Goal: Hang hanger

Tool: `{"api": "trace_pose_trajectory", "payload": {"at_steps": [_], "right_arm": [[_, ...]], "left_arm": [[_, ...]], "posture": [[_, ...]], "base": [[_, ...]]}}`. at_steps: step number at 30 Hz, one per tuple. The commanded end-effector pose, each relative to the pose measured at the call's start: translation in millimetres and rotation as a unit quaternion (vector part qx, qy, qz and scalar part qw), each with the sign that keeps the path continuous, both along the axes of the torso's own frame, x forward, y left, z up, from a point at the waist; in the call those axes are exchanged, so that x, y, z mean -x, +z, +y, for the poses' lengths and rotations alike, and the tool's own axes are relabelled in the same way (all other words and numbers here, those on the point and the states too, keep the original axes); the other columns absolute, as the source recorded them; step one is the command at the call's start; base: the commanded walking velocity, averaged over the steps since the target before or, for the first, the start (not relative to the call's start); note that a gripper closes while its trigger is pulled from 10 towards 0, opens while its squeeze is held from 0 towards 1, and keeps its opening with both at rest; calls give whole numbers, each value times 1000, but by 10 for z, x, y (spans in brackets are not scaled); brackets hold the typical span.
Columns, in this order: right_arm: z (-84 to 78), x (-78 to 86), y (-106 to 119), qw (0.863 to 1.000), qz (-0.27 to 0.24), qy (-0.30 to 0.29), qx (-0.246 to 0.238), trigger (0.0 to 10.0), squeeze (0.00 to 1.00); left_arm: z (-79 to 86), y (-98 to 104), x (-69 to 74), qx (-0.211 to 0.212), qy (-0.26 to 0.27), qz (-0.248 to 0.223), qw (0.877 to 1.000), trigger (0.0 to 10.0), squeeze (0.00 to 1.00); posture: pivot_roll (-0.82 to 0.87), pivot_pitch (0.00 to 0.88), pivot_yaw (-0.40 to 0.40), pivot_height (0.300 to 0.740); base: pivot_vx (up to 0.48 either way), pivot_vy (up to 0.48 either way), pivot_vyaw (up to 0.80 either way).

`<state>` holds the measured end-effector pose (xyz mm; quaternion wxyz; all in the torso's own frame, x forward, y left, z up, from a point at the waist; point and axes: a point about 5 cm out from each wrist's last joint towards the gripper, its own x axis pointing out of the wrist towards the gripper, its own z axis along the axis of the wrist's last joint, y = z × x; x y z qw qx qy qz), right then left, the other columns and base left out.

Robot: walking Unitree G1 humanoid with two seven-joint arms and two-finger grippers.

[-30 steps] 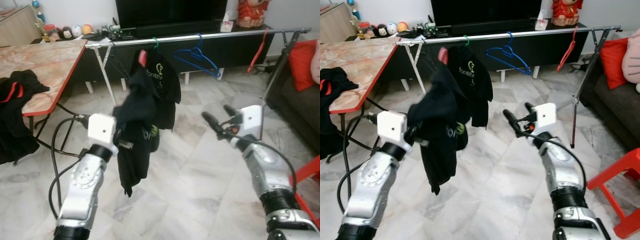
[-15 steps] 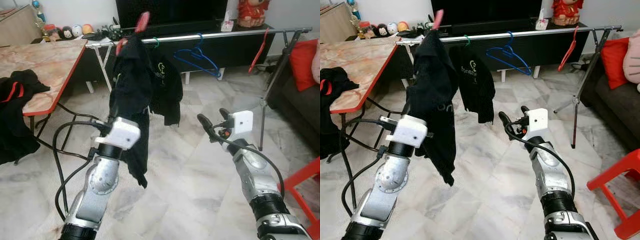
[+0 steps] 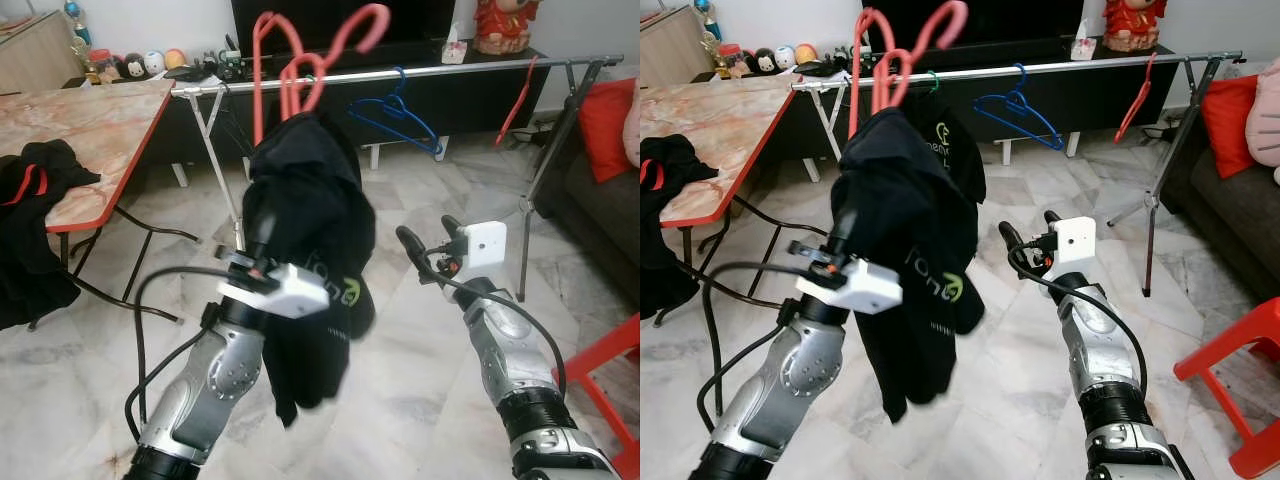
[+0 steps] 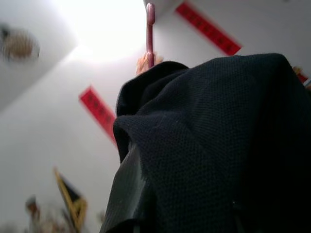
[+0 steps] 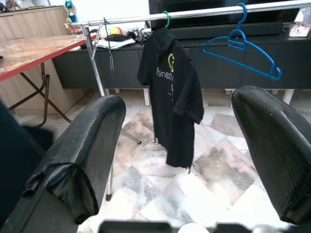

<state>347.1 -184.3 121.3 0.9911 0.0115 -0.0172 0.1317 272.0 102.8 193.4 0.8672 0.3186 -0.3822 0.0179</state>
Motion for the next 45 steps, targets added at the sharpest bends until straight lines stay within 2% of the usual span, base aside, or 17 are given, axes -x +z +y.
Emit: {"api": "trace_pose_trajectory", "payload": {"at_steps": [1, 3, 4, 6, 7, 8, 9, 11, 15, 17, 21, 23, 32, 34, 38, 40, 45], "right_arm": [[-1, 15, -50, 1000, 8, -1, 4, 10000, 0], [-1, 15, -50, 1000, 8, -1, 4, 10000, 0], [-3, 3, -10, 1000, 2, 11, 9, 10000, 0], [-7, -4, 29, 1000, -4, 24, 17, 10000, 0], [-7, -4, 29, 1000, -4, 24, 17, 10000, 0], [-19, -9, 56, 999, -7, 33, 23, 10000, 0], [-19, -9, 56, 999, -7, 33, 23, 10000, 0], [-56, -21, 107, 998, -13, 47, 29, 10000, 0], [-88, -28, 149, 998, -17, 56, 33, 10000, 0], [-104, -24, 168, 997, -17, 71, 29, 10000, 0], [-91, 43, 218, 987, -12, 159, 33, 10000, 0], [-124, 84, 228, 979, -4, 198, 50, 10000, 0], [-391, 183, 397, 953, 18, 290, 81, 10000, 0], [-444, 241, 424, 938, 38, 335, 77, 10000, 0], [-454, 253, 432, 935, 42, 344, 76, 10000, 0], [-545, 324, 344, 911, 94, 389, 99, 10000, 0], [-614, 396, 221, 884, 152, 431, 99, 10000, 0]], "left_arm": [[69, 76, -12, 21, 14, -19, 1000, 10000, 0], [68, 75, -12, 21, 15, -20, 999, 10000, 0], [95, -62, -124, 173, -104, 152, 967, 10000, 0], [117, -155, -122, 236, -196, 220, 926, 10000, 0], [117, -155, -122, 236, -196, 220, 926, 10000, 0], [144, -218, -87, 238, -230, 253, 909, 10000, 0], [144, -218, -87, 238, -230, 253, 909, 10000, 0], [201, -288, -31, 248, -267, 290, 885, 10000, 0], [254, -294, -11, 279, -293, 305, 862, 10000, 0], [282, -295, 12, 300, -337, 323, 832, 10000, 0], [308, -362, 140, 318, -438, 374, 753, 10000, 0], [331, -414, 196, 307, -459, 394, 735, 10000, 0], [461, -521, 226, 284, -463, 429, 722, 10000, 0], [496, -525, 228, 285, -470, 437, 712, 10000, 0], [510, -521, 234, 284, -476, 441, 706, 10000, 0], [511, -572, 335, 260, -506, 465, 679, 10000, 0], [529, -638, 473, 224, -532, 499, 647, 10000, 0]], "posture": [[-75, 0, 57, 740], [-75, 0, 57, 740], [-77, 0, 55, 740], [-77, 0, 55, 740], [-77, 0, 55, 740], [-79, 0, 55, 740], [-79, 0, 55, 740], [-78, 0, 54, 740], [-81, 0, 53, 740], [-81, 0, 51, 740], [-93, 0, 49, 740], [-93, 0, 49, 740], [-104, 0, 48, 740], [-107, 0, 49, 740], [-107, 0, 49, 740], [-108, 0, 49, 740], [-104, 0, 44, 740]], "base": [[0, 0, 0], [0, 0, 0], [0, 0, 0], [0, 0, 0], [0, 0, 0], [0, 0, 0], [0, 0, 0], [0, 0, 0], [0, 0, 0], [0, 0, 0], [0, 0, 0], [0, 0, 0], [0, 0, 0], [0, 0, 0], [0, 0, 0], [0, 0, 0], [0, 0, 0]]}}
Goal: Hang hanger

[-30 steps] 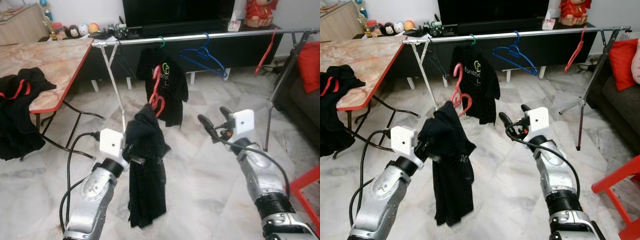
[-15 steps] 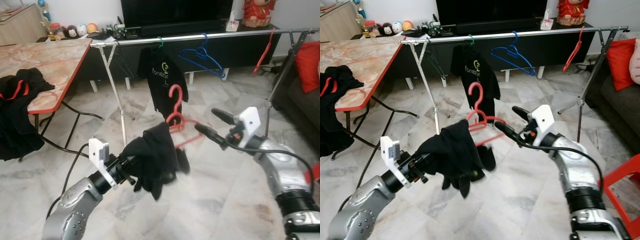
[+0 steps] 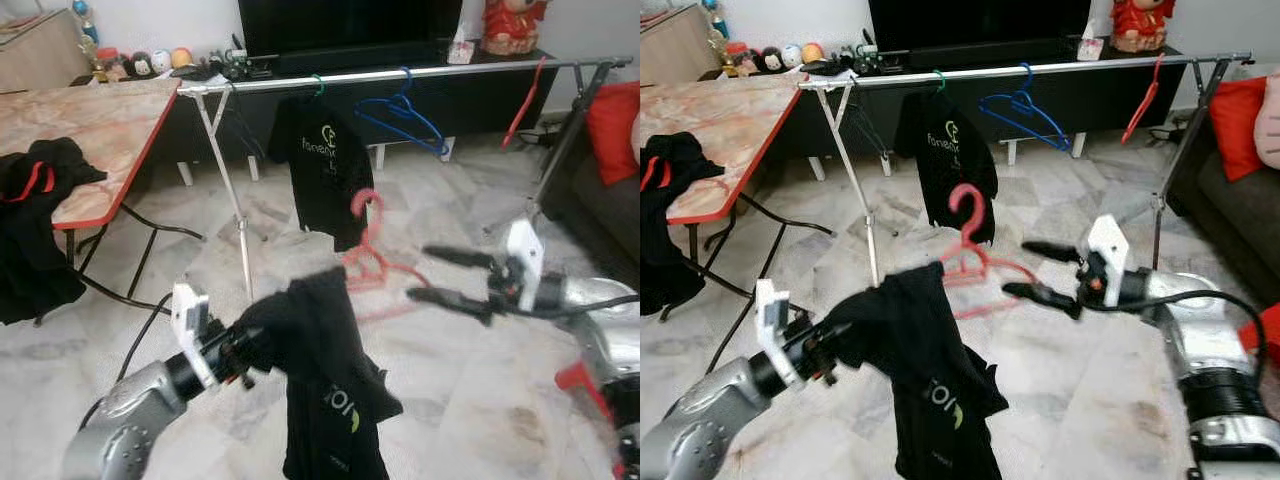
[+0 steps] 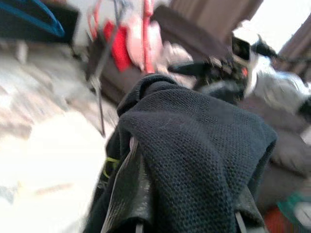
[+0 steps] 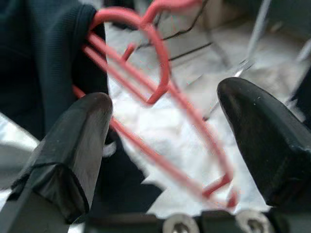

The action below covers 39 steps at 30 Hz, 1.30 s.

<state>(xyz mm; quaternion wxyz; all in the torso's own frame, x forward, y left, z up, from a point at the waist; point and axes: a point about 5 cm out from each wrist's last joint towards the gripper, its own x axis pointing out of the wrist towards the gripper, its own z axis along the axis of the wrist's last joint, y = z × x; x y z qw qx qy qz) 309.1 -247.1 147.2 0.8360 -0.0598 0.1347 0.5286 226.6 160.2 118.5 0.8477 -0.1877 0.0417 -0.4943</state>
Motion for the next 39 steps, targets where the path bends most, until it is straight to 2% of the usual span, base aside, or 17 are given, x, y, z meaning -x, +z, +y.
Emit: {"api": "trace_pose_trajectory", "payload": {"at_steps": [1, 9, 12, 16, 25, 36, 38, 39], "right_arm": [[8, 22, -53, 999, 22, 21, 13, 10000, 0], [2, 41, -79, 998, 40, 45, 16, 10000, 0], [10, 69, -93, 996, 53, 71, 15, 10000, 0], [-5, 117, -131, 992, 67, 101, 28, 10000, 0], [-39, 200, -262, 982, 94, 144, 77, 10000, 0], [-25, 163, -319, 984, 91, 135, 79, 10000, 0], [56, 111, -440, 992, 84, 78, 48, 10000, 0], [56, 111, -440, 992, 84, 78, 48, 10000, 0]], "left_arm": [[-42, 108, 25, 9, -32, -25, 999, 10000, 0], [-45, 60, 63, -8, -66, -20, 998, 10000, 0], [-43, 31, 73, -15, -77, -18, 997, 10000, 0], [-32, -5, 98, -33, -92, -15, 995, 10000, 0], [-46, -15, 100, -41, -106, -19, 993, 10000, 0], [-63, 3, 105, -41, -112, -25, 993, 10000, 0], [-87, 26, 106, -39, -113, -32, 992, 10000, 0], [-87, 26, 106, -39, -113, -32, 992, 10000, 0]], "posture": [[-104, 0, 44, 740], [-107, 0, 38, 740], [-108, 0, 33, 740], [-109, 0, 28, 740], [-101, 0, 9, 740], [-98, 0, 6, 740], [-98, 0, 5, 740], [-98, 0, 5, 740]], "base": [[0, 0, 0], [0, 0, 0], [0, 0, 0], [0, 0, 0], [0, 0, 0], [0, 0, 0], [0, 0, 0], [0, 0, 0]]}}
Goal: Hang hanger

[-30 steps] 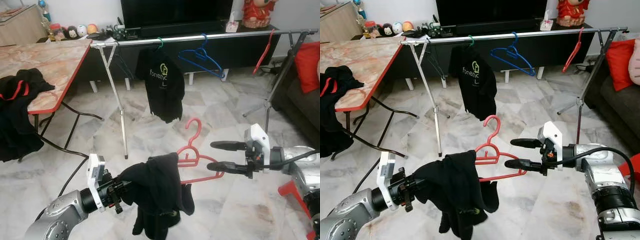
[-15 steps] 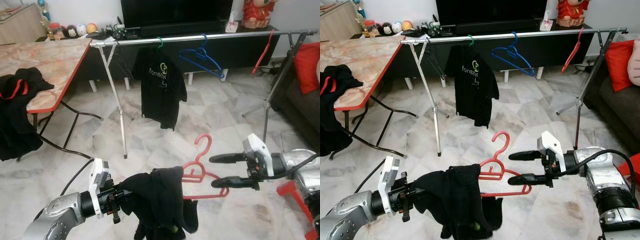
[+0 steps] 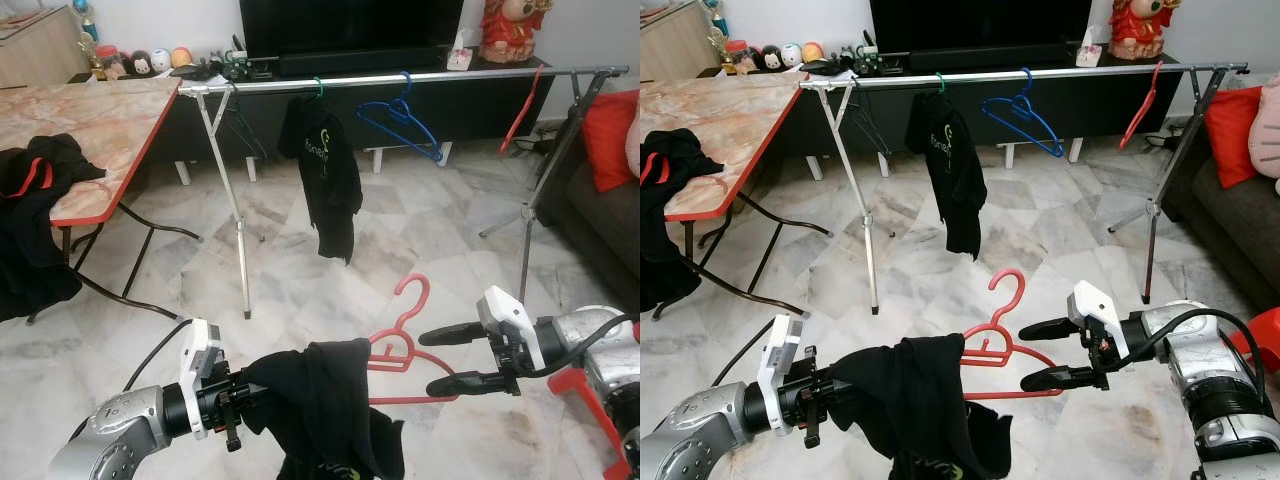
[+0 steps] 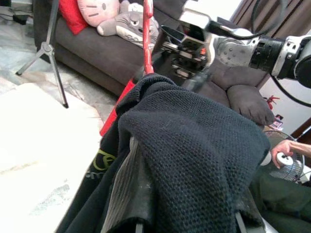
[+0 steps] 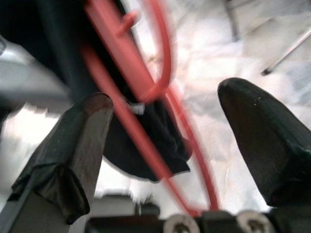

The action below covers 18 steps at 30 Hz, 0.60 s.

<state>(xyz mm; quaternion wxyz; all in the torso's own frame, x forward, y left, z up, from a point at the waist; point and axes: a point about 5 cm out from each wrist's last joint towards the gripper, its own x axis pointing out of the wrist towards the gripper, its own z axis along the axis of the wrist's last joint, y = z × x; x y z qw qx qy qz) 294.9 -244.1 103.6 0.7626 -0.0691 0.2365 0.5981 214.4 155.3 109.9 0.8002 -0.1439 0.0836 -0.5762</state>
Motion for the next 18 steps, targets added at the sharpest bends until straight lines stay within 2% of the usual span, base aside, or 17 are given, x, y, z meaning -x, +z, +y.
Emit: {"api": "trace_pose_trajectory", "payload": {"at_steps": [1, 7, 12, 16, 18], "right_arm": [[48, -23, -40, 1000, -7, -20, -14, 10000, 0], [84, -10, -142, 999, -7, -43, -18, 10000, 0], [-6, -44, -152, 995, -19, -99, -22, 10000, 0], [-30, -15, -163, 994, -10, -100, -34, 10000, 0], [-28, -6, -164, 995, -4, -95, -40, 10000, 0]], "left_arm": [[-42, 117, -14, 11, -12, -32, 999, 10000, 0], [-27, 143, -10, 13, -13, -35, 999, 10000, 0], [5, 182, -4, 18, -8, -40, 999, 10000, 0], [42, 257, 24, 36, -13, -44, 998, 10000, 0], [49, 287, 53, 30, -28, -46, 998, 10000, 0]], "posture": [[-91, 0, 6, 740], [-86, 0, 14, 740], [-89, 0, 16, 740], [-91, 0, 19, 740], [-88, 0, 18, 740]], "base": [[0, 0, 0], [0, 0, 0], [0, 0, 0], [0, 0, 0], [0, 0, 0]]}}
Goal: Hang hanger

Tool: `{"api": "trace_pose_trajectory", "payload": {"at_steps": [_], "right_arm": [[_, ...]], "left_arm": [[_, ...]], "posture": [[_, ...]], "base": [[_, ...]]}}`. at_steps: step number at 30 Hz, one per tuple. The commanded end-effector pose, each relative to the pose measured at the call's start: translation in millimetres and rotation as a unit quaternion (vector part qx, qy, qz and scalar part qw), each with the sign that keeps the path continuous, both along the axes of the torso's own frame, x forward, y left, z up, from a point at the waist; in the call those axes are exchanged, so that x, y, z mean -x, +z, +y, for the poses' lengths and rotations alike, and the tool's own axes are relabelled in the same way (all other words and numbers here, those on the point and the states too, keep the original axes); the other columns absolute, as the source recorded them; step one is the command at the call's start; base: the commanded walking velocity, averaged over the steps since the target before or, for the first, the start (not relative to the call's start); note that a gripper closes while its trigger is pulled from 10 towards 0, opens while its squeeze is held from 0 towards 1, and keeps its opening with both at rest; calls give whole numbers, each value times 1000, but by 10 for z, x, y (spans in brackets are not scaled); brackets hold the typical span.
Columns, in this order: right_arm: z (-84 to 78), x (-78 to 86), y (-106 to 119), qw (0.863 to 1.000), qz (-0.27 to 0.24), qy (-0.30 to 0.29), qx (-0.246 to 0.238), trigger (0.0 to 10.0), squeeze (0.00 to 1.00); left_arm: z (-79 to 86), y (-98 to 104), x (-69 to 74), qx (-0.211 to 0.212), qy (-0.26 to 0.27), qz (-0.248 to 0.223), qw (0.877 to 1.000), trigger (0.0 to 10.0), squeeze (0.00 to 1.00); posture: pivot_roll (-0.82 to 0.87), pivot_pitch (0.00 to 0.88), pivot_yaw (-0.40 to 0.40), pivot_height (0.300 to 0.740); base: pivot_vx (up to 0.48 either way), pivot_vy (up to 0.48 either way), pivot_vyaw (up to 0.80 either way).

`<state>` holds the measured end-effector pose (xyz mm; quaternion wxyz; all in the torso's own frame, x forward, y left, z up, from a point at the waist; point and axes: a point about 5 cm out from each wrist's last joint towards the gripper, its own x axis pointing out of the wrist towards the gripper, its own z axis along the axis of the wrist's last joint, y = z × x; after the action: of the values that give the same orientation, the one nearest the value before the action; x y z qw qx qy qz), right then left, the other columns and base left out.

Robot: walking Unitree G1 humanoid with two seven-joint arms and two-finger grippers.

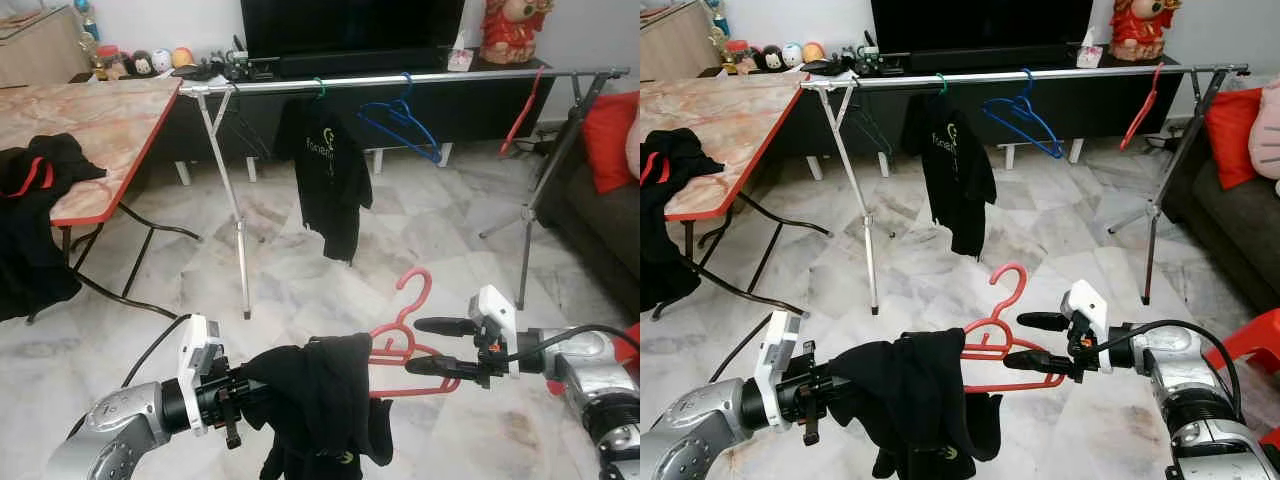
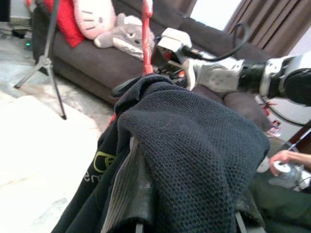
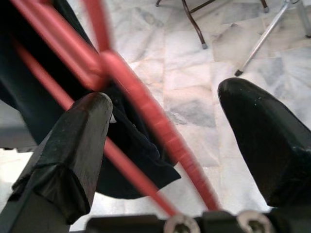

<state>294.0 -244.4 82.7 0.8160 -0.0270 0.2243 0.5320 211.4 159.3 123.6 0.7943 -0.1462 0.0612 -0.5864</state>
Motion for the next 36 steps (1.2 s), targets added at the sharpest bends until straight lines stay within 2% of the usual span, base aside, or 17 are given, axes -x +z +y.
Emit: {"api": "trace_pose_trajectory", "payload": {"at_steps": [1, 13, 14, 17, 18, 21, 36], "right_arm": [[-23, -13, 45, 1000, -3, -2, -14, 10000, 0], [-3, -20, 86, 999, 10, 23, -33, 10000, 0], [-6, -26, 106, 999, 14, 26, -37, 7451, 0], [-11, -33, 136, 998, 20, 32, -42, 7451, 0], [-37, -27, 139, 998, 23, 29, -42, 0, 0], [-90, -11, 143, 998, 29, 24, -41, 0, 0], [-142, 17, 158, 997, 47, 24, -58, 0, 0]], "left_arm": [[10, 154, 30, 11, -23, -29, 999, 10000, 0], [4, 194, 137, -1, -62, -23, 998, 10000, 0], [9, 196, 151, -2, -66, -22, 998, 10000, 0], [16, 199, 173, -4, -72, -19, 997, 10000, 0], [21, 181, 182, -5, -72, -14, 997, 10000, 0], [29, 149, 201, -8, -74, -6, 997, 10000, 0], [76, 119, 211, -13, -78, 3, 997, 10000, 0]], "posture": [[-88, 0, 18, 740], [-83, 0, 14, 740], [-77, 0, 6, 740], [-77, 0, 6, 740], [-79, 0, 3, 740], [-80, 0, 3, 740], [-76, 0, 6, 740]], "base": [[0, 0, 0], [0, 0, 0], [0, 0, 0], [0, 0, 0], [0, 0, 0], [0, 0, 0], [0, 0, 0]]}}
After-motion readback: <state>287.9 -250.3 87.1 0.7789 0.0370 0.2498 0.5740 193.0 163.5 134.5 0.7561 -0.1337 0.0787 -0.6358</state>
